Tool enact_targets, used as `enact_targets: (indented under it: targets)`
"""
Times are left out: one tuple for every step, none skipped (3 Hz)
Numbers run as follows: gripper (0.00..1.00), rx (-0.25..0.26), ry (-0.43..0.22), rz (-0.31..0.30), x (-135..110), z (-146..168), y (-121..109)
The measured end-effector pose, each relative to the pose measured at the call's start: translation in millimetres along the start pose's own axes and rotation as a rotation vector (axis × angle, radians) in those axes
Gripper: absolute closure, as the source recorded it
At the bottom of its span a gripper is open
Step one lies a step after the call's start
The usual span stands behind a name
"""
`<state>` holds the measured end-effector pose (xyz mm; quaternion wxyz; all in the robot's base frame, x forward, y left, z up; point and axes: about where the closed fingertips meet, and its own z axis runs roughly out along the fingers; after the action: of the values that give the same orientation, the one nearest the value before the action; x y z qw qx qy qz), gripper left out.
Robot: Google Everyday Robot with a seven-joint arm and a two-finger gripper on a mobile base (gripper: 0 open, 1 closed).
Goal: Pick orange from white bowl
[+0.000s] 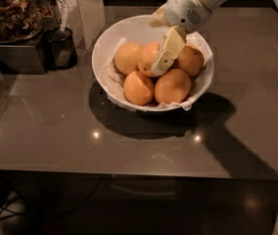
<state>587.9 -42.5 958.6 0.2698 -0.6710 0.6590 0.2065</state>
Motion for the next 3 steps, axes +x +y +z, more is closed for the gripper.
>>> enact_targets:
  targets:
    - [0.00, -0.028, 0.011, 0.019, 9, 23, -15]
    - [0.00, -0.069, 0.042, 0.081, 33, 38, -13]
    - [0.17, -0.071, 0.043, 0.083, 34, 39, -13]
